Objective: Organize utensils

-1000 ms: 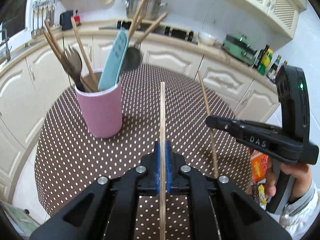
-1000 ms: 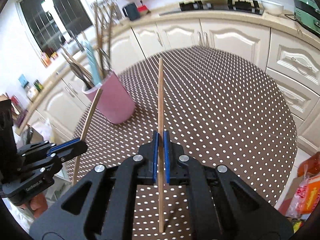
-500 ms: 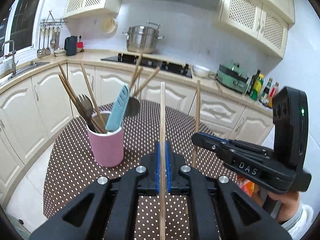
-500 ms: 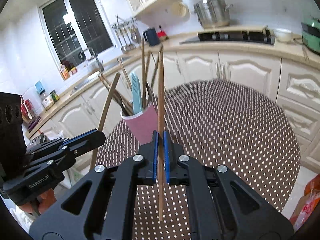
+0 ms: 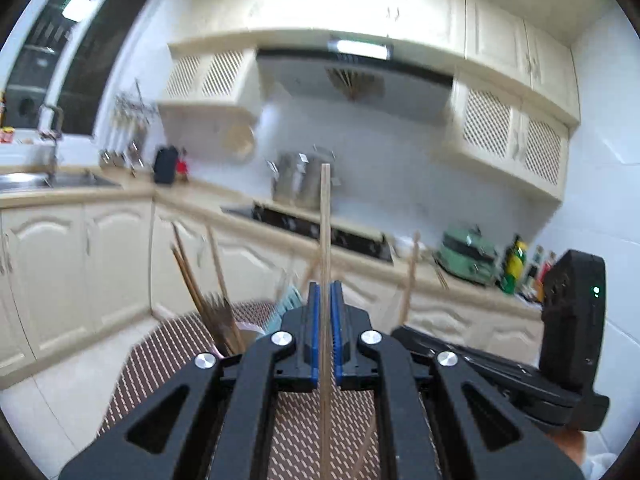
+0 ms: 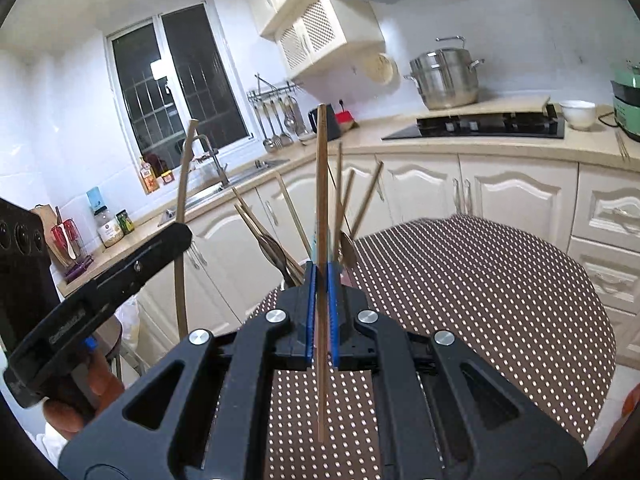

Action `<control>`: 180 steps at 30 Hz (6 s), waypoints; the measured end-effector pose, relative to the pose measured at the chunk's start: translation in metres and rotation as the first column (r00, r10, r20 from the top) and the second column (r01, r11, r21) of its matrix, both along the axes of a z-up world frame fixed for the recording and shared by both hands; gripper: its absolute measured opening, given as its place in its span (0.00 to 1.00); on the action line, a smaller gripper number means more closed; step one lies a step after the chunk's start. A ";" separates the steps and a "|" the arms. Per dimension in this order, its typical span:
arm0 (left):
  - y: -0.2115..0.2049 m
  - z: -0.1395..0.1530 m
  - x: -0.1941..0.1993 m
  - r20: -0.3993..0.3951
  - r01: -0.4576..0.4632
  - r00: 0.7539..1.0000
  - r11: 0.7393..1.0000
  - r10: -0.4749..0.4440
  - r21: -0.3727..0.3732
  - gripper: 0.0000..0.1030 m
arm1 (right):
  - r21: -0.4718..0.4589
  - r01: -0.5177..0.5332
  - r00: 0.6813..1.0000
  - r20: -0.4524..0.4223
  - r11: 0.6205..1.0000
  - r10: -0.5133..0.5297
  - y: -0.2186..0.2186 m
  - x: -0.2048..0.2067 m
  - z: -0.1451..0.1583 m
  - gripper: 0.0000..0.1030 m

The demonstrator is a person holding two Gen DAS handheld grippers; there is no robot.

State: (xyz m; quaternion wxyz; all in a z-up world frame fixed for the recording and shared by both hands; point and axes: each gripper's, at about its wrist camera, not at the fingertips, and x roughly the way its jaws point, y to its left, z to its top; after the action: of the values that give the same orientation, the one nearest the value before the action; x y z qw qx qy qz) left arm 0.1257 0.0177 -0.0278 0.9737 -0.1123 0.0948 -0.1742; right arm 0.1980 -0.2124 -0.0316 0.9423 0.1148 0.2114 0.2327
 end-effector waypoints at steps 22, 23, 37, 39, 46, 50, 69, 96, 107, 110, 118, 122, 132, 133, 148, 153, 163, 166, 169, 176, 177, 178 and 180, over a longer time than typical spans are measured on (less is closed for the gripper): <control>0.020 0.010 0.071 0.232 -0.320 0.913 0.942 0.336 -0.102 0.05 | 0.064 0.001 0.969 0.245 0.998 -0.017 0.033 0.051 0.020 0.06; 0.021 0.010 0.074 0.238 -0.334 0.905 0.936 0.351 -0.111 0.05 | 0.069 -0.002 0.966 0.256 0.998 -0.016 0.034 0.054 0.020 0.06; 0.019 -0.001 0.114 0.269 -0.394 0.862 0.902 0.429 -0.176 0.05 | 0.095 -0.008 0.956 0.294 0.995 -0.021 0.040 0.080 0.012 0.06; 0.020 -0.009 0.119 0.251 -0.396 0.869 0.903 0.427 -0.168 0.05 | 0.092 -0.009 0.957 0.290 0.996 -0.018 0.042 0.082 0.009 0.06; 0.018 -0.031 0.122 0.206 -0.388 0.894 0.917 0.399 -0.094 0.05 | 0.079 -0.021 0.964 0.266 0.997 -0.001 0.046 0.087 0.000 0.06; 0.019 -0.044 0.118 0.169 -0.363 0.915 0.930 0.367 -0.053 0.05 | 0.078 -0.022 0.968 0.250 0.997 0.002 0.047 0.087 -0.005 0.06; 0.012 -0.059 0.096 0.047 -0.227 0.973 0.972 0.224 0.058 0.27 | 0.019 -0.004 0.976 0.216 1.000 0.000 0.064 0.078 -0.022 0.06; 0.055 -0.052 0.066 -0.026 -0.422 0.900 0.884 0.436 0.200 0.69 | -0.049 0.006 0.982 0.187 0.999 0.003 0.081 0.071 -0.030 0.06; 0.080 -0.063 0.076 -0.171 -0.432 0.857 0.860 0.486 0.272 0.69 | -0.143 -0.004 0.989 0.143 0.990 0.025 0.099 0.074 -0.050 0.06; 0.085 -0.066 0.078 -0.213 -0.428 0.845 0.859 0.490 0.279 0.69 | -0.159 -0.008 0.992 0.126 0.987 0.029 0.102 0.074 -0.055 0.06; 0.089 -0.068 0.074 -0.261 -0.413 0.828 0.854 0.496 0.316 0.69 | -0.180 -0.007 0.992 0.122 0.984 0.030 0.107 0.068 -0.055 0.07; 0.087 -0.060 0.064 -0.249 -0.410 0.835 0.856 0.491 0.314 0.69 | -0.183 0.003 0.992 0.126 0.983 0.020 0.107 0.059 -0.050 0.07; 0.076 -0.036 0.031 -0.201 -0.395 0.863 0.867 0.463 0.303 0.73 | -0.148 0.020 0.987 0.161 0.989 0.004 0.097 0.027 -0.027 0.44; 0.074 -0.033 0.026 -0.193 -0.393 0.866 0.868 0.460 0.305 0.73 | -0.142 0.025 0.986 0.168 0.990 -0.001 0.095 0.021 -0.024 0.45; 0.047 0.015 -0.049 -0.052 -0.393 0.905 0.877 0.422 0.277 0.79 | -0.118 0.109 0.975 0.208 0.987 -0.082 0.060 -0.055 0.015 0.65; 0.033 0.029 -0.079 0.010 -0.392 0.914 0.875 0.406 0.283 0.82 | -0.121 0.139 0.970 0.218 0.983 -0.111 0.052 -0.082 0.023 0.75; 0.021 0.049 -0.128 0.067 -0.390 0.920 0.880 0.387 0.270 0.84 | -0.106 0.206 0.953 0.246 0.973 -0.175 0.035 -0.128 0.038 0.88; 0.018 0.053 -0.140 0.086 -0.388 0.921 0.882 0.379 0.268 0.86 | -0.116 0.219 0.945 0.272 0.969 -0.181 0.036 -0.144 0.043 0.89; 0.015 0.057 -0.154 0.110 -0.384 0.923 0.884 0.368 0.267 0.86 | -0.129 0.233 0.935 0.302 0.964 -0.185 0.038 -0.155 0.048 0.91; 0.020 0.065 -0.170 0.128 -0.377 0.926 0.894 0.355 0.243 0.88 | -0.140 0.264 0.908 0.371 0.954 -0.197 0.043 -0.178 0.057 0.92; 0.020 0.065 -0.173 0.130 -0.377 0.926 0.895 0.356 0.239 0.88 | -0.142 0.267 0.905 0.377 0.953 -0.198 0.043 -0.180 0.058 0.92; 0.021 0.066 -0.174 0.133 -0.379 0.925 0.894 0.356 0.238 0.88 | -0.145 0.271 0.902 0.384 0.952 -0.199 0.044 -0.182 0.058 0.92; 0.022 0.067 -0.176 0.140 -0.380 0.924 0.894 0.356 0.237 0.88 | -0.149 0.280 0.894 0.400 0.948 -0.201 0.045 -0.187 0.060 0.92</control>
State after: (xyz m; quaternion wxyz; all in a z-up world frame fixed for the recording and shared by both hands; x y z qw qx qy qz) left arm -0.0508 0.0395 0.0387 0.9986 0.0086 0.0483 0.0220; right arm 0.0114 -0.1676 0.0282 0.9936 -0.0038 0.0319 0.1087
